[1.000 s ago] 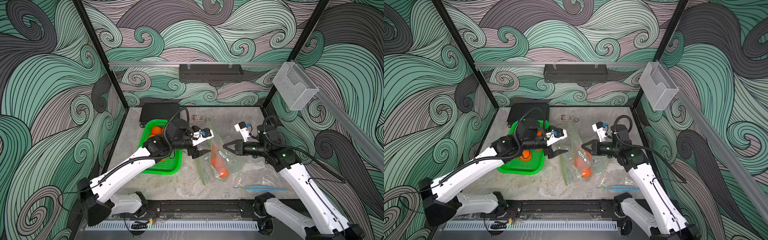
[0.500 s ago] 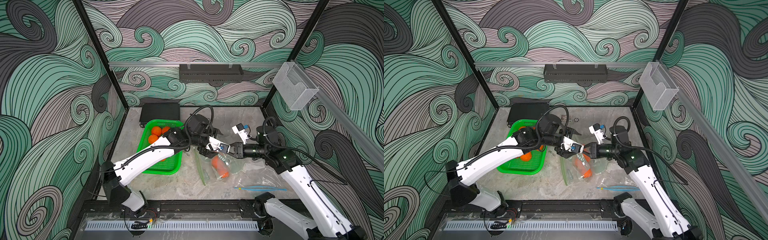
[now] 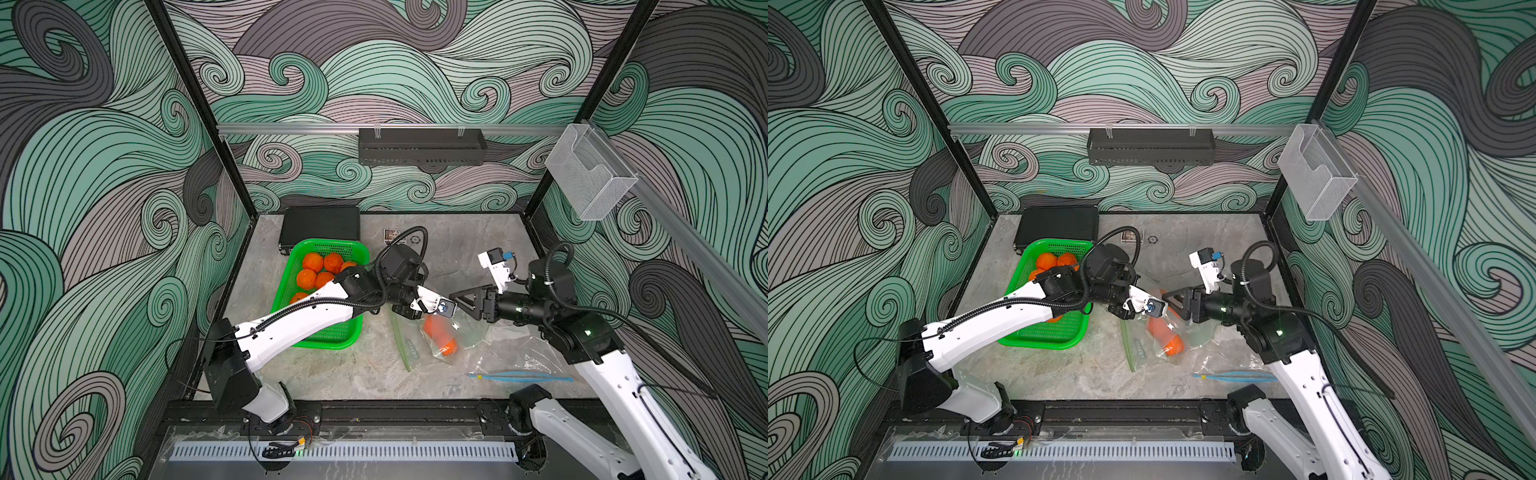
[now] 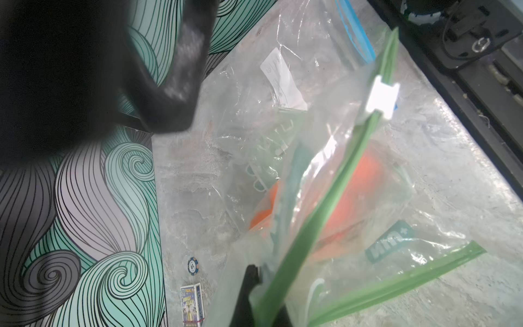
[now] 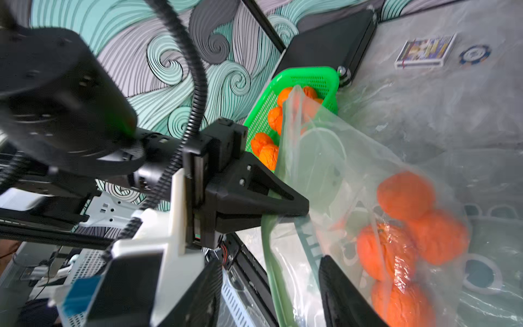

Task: Open the zip-top bag and take out the orange
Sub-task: Place the zipper food storage bag in the zipper food storage bag, then unzip the zipper on the zipper food storage bag.

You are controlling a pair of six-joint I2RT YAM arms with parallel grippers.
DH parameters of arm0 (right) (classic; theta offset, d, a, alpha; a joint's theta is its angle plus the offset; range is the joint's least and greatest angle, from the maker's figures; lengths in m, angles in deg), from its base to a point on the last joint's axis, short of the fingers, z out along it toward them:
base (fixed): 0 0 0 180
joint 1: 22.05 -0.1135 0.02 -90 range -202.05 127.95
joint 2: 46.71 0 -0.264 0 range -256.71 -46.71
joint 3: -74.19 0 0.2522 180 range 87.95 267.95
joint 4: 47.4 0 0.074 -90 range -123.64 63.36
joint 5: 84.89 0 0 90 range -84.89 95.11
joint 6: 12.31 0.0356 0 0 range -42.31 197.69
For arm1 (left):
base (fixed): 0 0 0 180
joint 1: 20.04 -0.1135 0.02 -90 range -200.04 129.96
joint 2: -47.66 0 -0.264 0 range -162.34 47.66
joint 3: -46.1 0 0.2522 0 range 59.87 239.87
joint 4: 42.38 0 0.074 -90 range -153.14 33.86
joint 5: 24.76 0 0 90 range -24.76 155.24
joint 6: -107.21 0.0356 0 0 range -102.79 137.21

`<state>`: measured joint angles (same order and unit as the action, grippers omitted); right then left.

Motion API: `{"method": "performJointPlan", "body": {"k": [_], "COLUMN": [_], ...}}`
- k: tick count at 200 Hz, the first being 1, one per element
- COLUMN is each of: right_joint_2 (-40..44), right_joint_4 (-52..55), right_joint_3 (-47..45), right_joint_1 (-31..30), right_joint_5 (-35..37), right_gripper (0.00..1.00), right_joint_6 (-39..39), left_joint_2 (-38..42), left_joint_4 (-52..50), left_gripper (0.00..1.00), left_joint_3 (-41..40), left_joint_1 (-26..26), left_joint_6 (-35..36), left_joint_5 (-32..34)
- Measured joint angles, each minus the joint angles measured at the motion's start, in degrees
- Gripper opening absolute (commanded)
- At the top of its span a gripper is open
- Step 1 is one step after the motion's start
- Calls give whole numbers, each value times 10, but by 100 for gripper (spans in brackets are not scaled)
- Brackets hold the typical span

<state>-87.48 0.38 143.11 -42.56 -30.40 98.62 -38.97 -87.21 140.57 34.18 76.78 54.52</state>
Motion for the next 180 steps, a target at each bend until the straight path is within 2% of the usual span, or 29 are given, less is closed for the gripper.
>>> {"method": "performJointPlan", "body": {"k": [17,52,76,105,150,180], "right_joint_2": [75,255,322,315,248,195], "right_joint_4": [-41,-125,-118,-106,-113,-115], "right_joint_3": [-47,-178,-230,-246,-258,-251], "right_joint_1": [2,-3,-4,-23,-67,-92], "right_joint_5": [15,8,6,7,26,51], "right_gripper": [78,77,74,66,52,34], "right_joint_6": [-30,-102,-180,-273,-352,-389], "left_joint_2": [1,1,1,1,1,1], "left_joint_4": [-11,-37,-44,-55,-58,-59], "left_gripper": [0,0,0,0,0,0], "left_joint_3": [7,10,10,10,10,10], "left_joint_1": [-4,-28,-39,-41,-41,-41], "left_joint_6": [-24,-63,-77,-87,-95,-97], "left_joint_5": [0,-11,-24,-41,-57,-64]}}
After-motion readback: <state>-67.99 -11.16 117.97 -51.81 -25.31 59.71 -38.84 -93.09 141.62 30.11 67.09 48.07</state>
